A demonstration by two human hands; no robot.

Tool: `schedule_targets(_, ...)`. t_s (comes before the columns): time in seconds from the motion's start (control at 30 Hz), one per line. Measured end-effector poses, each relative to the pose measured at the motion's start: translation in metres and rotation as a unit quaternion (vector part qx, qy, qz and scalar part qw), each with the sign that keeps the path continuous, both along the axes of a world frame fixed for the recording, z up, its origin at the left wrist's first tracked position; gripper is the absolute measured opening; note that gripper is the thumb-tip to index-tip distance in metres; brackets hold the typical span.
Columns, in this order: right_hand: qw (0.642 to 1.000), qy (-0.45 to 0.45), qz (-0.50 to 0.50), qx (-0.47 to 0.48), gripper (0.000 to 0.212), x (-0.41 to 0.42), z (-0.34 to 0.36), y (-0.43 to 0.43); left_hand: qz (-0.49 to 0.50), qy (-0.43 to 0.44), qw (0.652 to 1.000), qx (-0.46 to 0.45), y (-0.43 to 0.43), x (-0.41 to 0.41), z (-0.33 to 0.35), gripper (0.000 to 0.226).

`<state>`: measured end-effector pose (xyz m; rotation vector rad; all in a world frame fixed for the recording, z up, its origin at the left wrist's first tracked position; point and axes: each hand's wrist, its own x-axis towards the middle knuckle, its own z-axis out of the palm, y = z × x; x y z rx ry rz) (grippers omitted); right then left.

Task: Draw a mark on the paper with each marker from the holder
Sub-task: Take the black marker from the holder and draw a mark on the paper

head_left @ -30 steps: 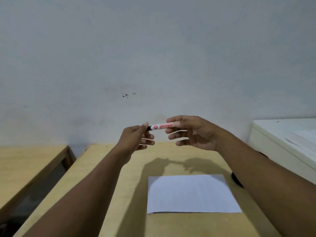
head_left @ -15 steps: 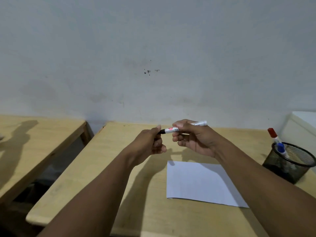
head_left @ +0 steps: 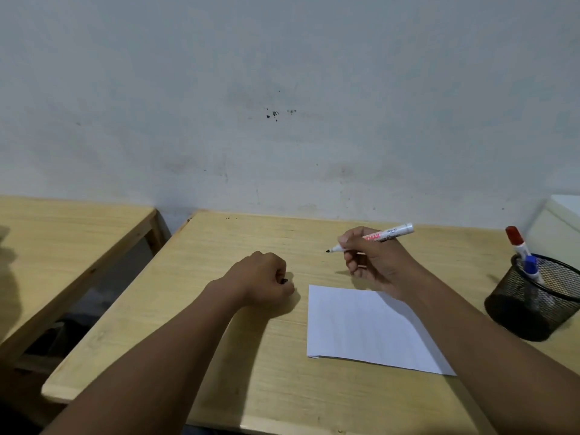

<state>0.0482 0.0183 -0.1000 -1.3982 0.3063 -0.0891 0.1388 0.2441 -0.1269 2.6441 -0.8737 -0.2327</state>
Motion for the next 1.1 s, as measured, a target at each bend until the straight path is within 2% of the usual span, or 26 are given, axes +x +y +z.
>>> schedule_targets(0.13,1.000,-0.006,-0.002,-0.014,0.005,-0.002,-0.014,0.011,-0.012,-0.018,0.999,0.039,-0.003,0.000,-0.006,0.027)
schedule_targets(0.27,0.999,-0.007,0.006,-0.038,0.007,-0.004,-0.022,0.017,-0.002,-0.001,1.000,0.030,-0.005,-0.001,-0.009,0.034)
schedule_targets(0.4,0.998,-0.011,-0.016,-0.067,0.010,-0.003,-0.029,0.024,0.008,0.054,0.998,0.011,-0.006,-0.009,0.001,0.067)
schedule_targets(0.5,0.995,-0.008,-0.035,-0.089,0.013,-0.003,-0.036,0.030,0.013,0.021,0.999,0.034,-0.008,-0.021,0.000,0.084)
schedule_targets(0.6,0.992,-0.005,-0.045,-0.115,0.015,-0.004,-0.041,0.036,0.015,0.002,0.999,0.029,-0.009,-0.023,-0.007,0.085)
schedule_targets(0.8,0.977,-0.026,-0.061,-0.201,0.018,-0.003,-0.049,0.045,0.018,0.018,0.999,0.028,-0.010,-0.020,-0.008,0.086)
schedule_targets(1.1,0.975,-0.034,-0.067,-0.208,0.019,-0.001,-0.059,0.043,0.017,0.034,0.999,0.036,-0.011,-0.019,-0.006,0.087)
